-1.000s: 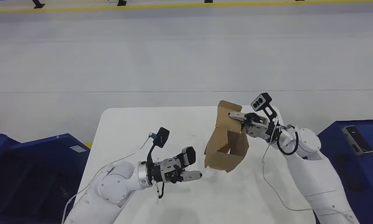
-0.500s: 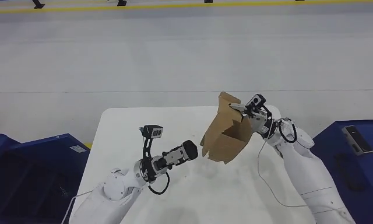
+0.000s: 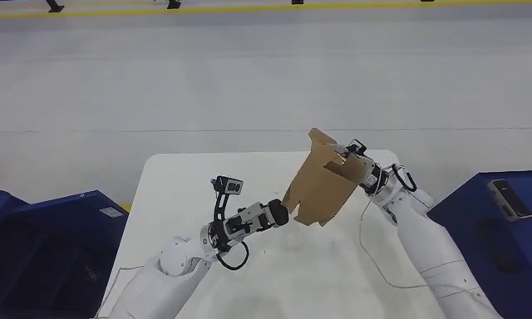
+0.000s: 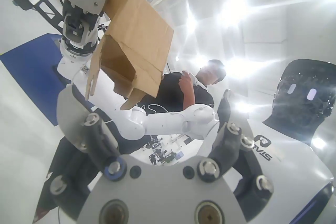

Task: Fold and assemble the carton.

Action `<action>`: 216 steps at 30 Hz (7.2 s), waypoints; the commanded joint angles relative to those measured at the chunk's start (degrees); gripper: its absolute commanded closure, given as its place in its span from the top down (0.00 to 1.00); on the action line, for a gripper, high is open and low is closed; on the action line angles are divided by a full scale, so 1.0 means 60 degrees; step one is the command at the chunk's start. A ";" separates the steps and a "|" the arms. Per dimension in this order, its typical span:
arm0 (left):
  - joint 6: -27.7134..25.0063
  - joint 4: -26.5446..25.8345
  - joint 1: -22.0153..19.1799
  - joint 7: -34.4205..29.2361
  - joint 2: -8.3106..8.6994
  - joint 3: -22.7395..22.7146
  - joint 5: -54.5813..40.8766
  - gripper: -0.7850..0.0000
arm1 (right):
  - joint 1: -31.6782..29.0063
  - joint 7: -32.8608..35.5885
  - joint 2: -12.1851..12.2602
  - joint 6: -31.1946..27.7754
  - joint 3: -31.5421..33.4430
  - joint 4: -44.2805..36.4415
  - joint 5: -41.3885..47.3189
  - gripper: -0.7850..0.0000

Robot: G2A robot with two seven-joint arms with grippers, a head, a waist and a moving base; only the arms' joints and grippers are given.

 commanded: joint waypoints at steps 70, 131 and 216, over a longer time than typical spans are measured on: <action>0.4604 -0.2928 0.1194 1.0816 -0.0863 -0.1502 2.5008 0.61 | -0.0492 -0.3333 -0.0530 0.2640 -0.0039 -0.0160 0.3214 0.00; 0.3471 -0.2461 0.1113 0.9447 -0.1151 -0.1882 2.0433 0.00 | -0.1069 -0.2037 -0.0167 0.0731 0.1970 -0.1382 -0.0629 1.00; 0.7337 -0.1036 0.0144 -0.0828 -0.0984 -0.1960 0.2656 0.00 | -0.3654 -0.0266 0.0663 -0.0237 0.3286 -0.6090 -0.4976 0.49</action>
